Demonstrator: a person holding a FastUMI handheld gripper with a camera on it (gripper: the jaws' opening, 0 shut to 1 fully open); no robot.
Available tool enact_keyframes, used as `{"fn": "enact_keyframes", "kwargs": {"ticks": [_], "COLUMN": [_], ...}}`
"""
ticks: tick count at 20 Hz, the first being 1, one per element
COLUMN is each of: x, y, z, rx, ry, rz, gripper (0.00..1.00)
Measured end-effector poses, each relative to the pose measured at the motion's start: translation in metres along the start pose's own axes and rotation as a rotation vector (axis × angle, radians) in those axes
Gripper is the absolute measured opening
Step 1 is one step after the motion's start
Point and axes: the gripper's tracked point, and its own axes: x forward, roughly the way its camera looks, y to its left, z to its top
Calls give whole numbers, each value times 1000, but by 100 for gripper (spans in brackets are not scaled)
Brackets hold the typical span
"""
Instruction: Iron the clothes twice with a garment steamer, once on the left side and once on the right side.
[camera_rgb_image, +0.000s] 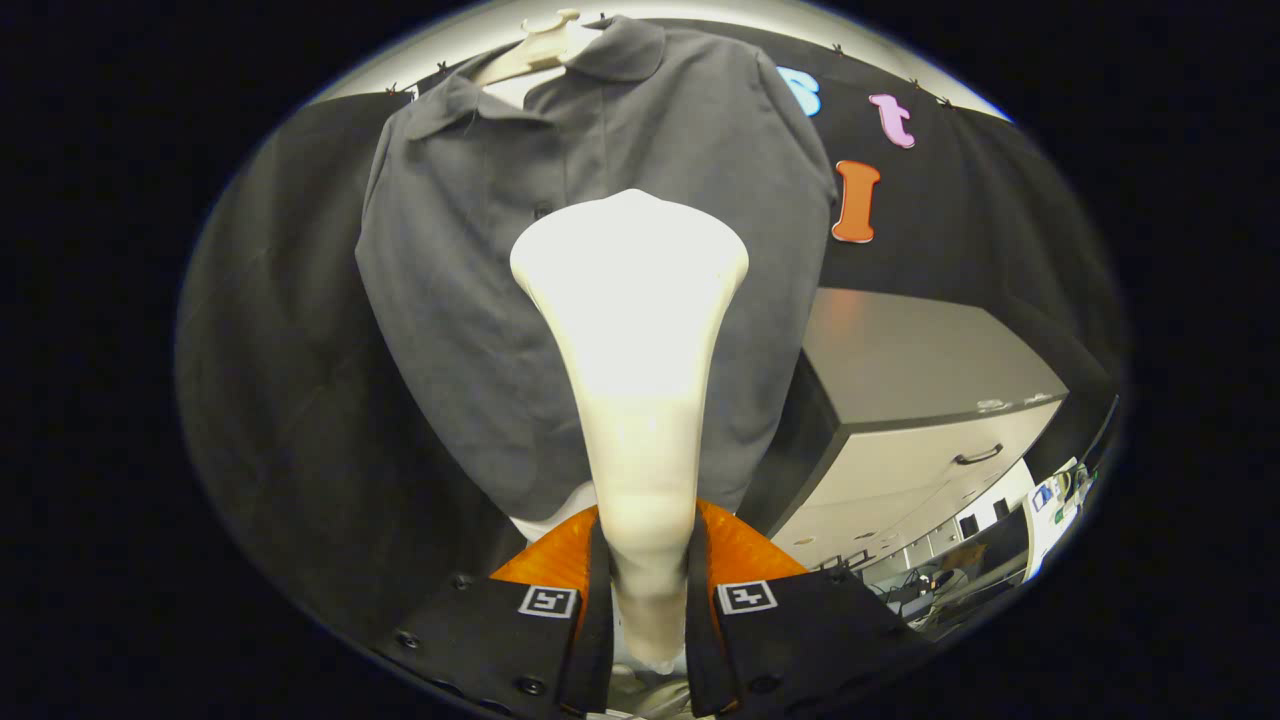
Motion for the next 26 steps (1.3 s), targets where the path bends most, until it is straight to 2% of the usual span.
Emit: {"fn": "enact_keyframes", "kwargs": {"ticks": [7,12,17,26], "x": [-67,-88,-98,-97], "y": [-31,-53,-69,-61], "z": [95,133,146,139], "rx": [44,84,107,97], "ry": [-224,-332,-369,-361], "rz": [-48,-96,-134,-127], "gripper": [37,37,37,37]}}
